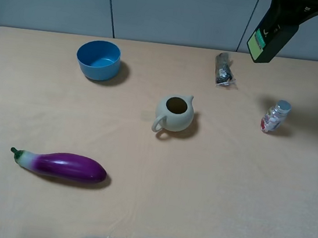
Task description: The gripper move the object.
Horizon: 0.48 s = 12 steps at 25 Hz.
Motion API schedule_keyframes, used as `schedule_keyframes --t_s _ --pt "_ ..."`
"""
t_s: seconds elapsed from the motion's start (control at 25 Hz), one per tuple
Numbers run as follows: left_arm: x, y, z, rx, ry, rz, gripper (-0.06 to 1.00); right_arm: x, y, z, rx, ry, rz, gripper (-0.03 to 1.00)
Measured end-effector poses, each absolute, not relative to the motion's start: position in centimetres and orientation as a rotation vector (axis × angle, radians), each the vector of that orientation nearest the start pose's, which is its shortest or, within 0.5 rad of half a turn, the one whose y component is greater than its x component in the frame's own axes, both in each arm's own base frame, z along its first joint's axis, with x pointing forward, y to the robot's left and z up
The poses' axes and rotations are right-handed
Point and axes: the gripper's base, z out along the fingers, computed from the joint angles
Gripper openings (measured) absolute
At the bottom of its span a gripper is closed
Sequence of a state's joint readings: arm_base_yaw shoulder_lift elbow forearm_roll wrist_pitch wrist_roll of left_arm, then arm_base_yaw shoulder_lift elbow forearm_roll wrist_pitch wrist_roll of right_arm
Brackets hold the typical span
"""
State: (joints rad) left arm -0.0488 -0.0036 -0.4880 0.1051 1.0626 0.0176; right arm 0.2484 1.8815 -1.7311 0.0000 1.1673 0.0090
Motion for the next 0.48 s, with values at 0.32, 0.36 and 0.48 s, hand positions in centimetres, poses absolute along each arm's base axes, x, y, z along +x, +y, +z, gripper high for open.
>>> schedule_keyframes --t_s 0.32,0.36,0.48 --pt "-0.4 0.9 27.4 0.064 2.051 0.107 0.99 42.5 7.3 27.2 -0.167 2.770 0.057 0.29" --pt "-0.4 0.9 27.4 0.064 2.051 0.107 0.99 42.8 7.1 26.7 -0.157 2.764 0.056 0.29" --pt "-0.4 0.9 27.4 0.064 2.051 0.107 0.99 43.7 6.4 25.5 -0.130 2.754 0.053 0.29"
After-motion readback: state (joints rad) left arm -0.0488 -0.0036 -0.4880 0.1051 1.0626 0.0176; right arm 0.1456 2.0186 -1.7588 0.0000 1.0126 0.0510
